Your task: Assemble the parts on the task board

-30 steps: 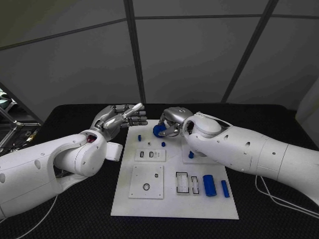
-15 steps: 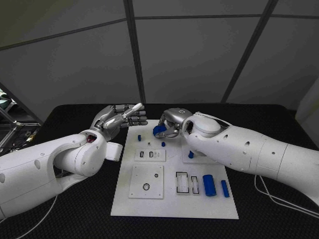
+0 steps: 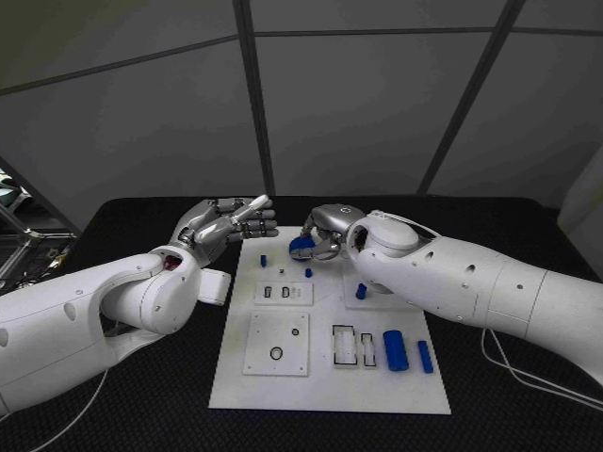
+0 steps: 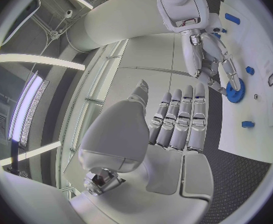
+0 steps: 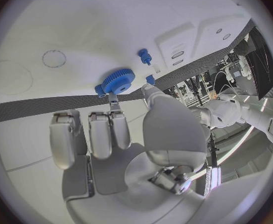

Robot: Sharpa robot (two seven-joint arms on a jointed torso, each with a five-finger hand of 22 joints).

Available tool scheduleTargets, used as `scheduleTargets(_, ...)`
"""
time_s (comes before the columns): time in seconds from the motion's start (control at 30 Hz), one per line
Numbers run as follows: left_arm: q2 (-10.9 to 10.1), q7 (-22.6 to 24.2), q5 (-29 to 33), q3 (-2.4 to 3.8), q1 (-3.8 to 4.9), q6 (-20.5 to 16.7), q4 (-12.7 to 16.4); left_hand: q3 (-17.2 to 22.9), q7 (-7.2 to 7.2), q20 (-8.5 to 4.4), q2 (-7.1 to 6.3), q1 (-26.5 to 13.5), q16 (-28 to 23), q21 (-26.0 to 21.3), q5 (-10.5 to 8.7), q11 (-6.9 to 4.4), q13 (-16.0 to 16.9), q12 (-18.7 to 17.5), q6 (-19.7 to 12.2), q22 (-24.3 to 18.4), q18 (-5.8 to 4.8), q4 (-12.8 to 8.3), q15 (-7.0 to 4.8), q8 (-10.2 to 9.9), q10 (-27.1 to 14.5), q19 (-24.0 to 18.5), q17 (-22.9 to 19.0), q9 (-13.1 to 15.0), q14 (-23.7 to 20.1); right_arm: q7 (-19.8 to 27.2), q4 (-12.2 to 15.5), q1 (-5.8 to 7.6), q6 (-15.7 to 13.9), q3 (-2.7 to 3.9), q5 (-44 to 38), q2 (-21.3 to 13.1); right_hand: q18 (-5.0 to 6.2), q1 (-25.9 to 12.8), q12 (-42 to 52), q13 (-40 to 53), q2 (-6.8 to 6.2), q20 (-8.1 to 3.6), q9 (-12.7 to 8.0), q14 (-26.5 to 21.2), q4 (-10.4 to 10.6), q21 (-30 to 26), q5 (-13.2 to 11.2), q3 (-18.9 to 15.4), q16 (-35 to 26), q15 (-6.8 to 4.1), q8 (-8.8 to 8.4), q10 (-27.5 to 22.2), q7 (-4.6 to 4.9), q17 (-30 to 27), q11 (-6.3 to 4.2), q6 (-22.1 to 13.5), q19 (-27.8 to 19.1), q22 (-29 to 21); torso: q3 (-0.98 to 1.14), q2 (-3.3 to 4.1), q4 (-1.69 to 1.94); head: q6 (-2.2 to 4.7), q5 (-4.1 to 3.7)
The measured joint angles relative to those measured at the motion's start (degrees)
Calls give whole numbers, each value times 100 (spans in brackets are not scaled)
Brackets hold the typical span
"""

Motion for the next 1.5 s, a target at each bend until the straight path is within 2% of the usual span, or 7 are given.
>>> scheduleTargets(0.43,-36,-2,0,0,0,-2,-11,0,0,0,0,0,0,0,0,23,0,-21,0,1,0,0,0,0,-22,0,-1,1,0,21,376,-52,-175,-31,113,-494,0,307,37,0,108,0,-30,0,-57,0,107,135,0,0,-20,0,4,-1,0,46,0,0,7,-2,-3,11,6)
scheduleTargets(0.7,-65,-2,-1,0,0,-6,-13,0,0,0,0,0,0,0,0,22,0,-21,0,1,0,0,0,0,-22,0,-1,1,0,358,1115,-49,-928,-17,449,-1317,0,509,43,0,41,0,-30,0,-106,0,146,184,0,0,-20,0,-16,-1,0,66,0,0,10,-14,-20,47,-13)
scheduleTargets(0.9,-89,-2,-1,-2,0,-9,-13,0,0,0,0,0,0,0,0,22,0,-21,0,-4,0,0,0,0,-22,0,-1,1,0,698,1583,-47,-1122,44,1028,-2144,0,901,-74,0,-27,0,11,0,-284,0,81,212,-29,0,17,0,-52,-1,0,279,0,0,14,-38,-46,64,-38)
scheduleTargets(1.1,-69,-2,-1,-2,-1,-2,-68,0,0,2,0,0,0,0,0,22,0,-21,0,-4,0,0,0,0,-22,-2,-1,1,0,1093,1555,-46,-1068,65,1778,-2780,0,1650,-297,0,-211,-2,33,-3,-862,0,47,292,-151,-48,17,0,-89,-1,-3,465,1,0,30,-80,-97,60,-42)
scheduleTargets(1.17,-58,-3,-1,-2,-1,7,-92,0,0,20,0,0,0,0,0,22,0,-21,0,-4,0,0,0,0,-22,-20,1,1,0,1236,1473,-46,-1029,72,1972,-2913,-1,1777,-315,0,-240,-64,33,-18,-973,0,47,305,-151,-112,17,1,-131,-1,-86,507,2,0,39,-93,-116,59,-59)
scheduleTargets(1.3,-30,-6,-1,-2,-1,40,-132,0,0,20,0,0,0,0,0,22,0,-21,0,-4,0,0,0,0,-22,-21,5,1,0,1473,1299,-48,-943,71,2226,-3012,-1,1870,-344,0,-270,-104,25,-10,-1073,0,30,308,-178,-157,-2,1,-165,-1,-106,491,21,5,59,-107,-140,58,-102)
scheduleTargets(1.5,4,-11,-2,-3,-1,90,-201,-17,0,20,31,31,0,0,0,22,0,-21,0,-11,0,-17,0,0,-22,-21,5,1,0,1700,1043,-91,-847,70,2378,-2943,-1,1885,-347,0,-285,-124,-87,-10,-1122,0,25,279,-179,-157,-38,1,-131,-2,-106,133,0,4,64,-109,-144,95,-152)
